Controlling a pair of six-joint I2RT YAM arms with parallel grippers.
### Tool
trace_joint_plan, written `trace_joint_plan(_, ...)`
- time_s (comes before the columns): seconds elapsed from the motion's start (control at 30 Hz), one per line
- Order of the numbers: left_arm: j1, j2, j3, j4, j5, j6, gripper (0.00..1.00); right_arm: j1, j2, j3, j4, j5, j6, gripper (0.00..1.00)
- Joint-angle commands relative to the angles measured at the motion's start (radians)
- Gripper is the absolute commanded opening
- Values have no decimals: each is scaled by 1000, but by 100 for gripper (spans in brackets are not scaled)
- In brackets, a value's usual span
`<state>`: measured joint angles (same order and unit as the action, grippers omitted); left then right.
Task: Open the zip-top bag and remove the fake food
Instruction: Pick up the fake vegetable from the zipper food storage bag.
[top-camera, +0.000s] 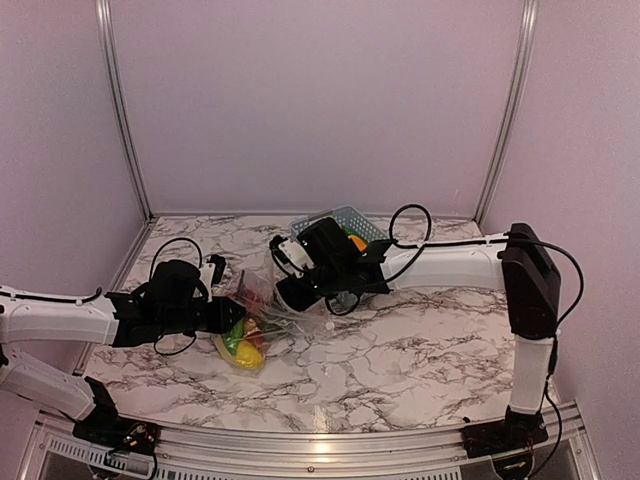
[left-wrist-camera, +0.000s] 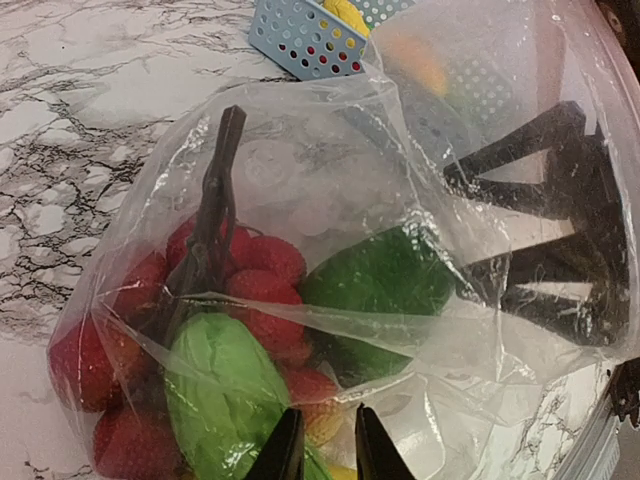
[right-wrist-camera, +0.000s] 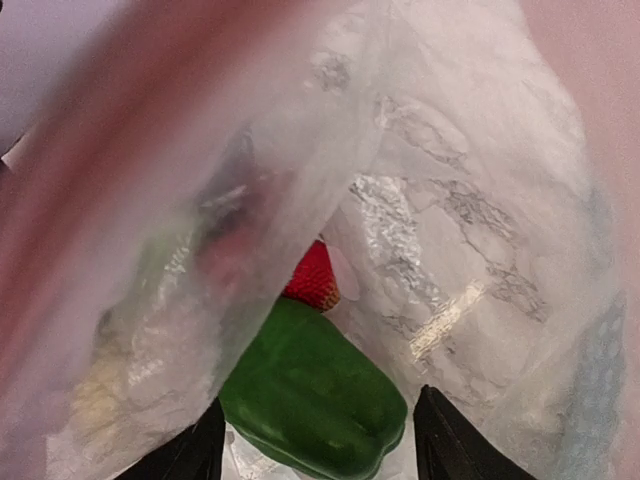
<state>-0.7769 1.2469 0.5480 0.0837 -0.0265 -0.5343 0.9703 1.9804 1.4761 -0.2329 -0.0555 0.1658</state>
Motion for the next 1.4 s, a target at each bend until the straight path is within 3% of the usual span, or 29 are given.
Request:
trace_joint_plan(0.0, 14, 13, -56, -134, -27, 17, 20, -27, 41, 87, -25, 47, 45, 62)
trace_joint_plan(0.3, 14, 16, -54, -117, -21, 28, 21, 10, 176, 220, -117, 24, 17, 61)
trace_joint_plan(0.8, 18, 3, -59, -122, -42, 32, 21, 46, 66, 72, -162, -165, -45, 72)
trace_joint_plan(1.37, 23, 8, -55, -117, -43, 30, 21, 70, 197, 135, -233, -72, -11, 77)
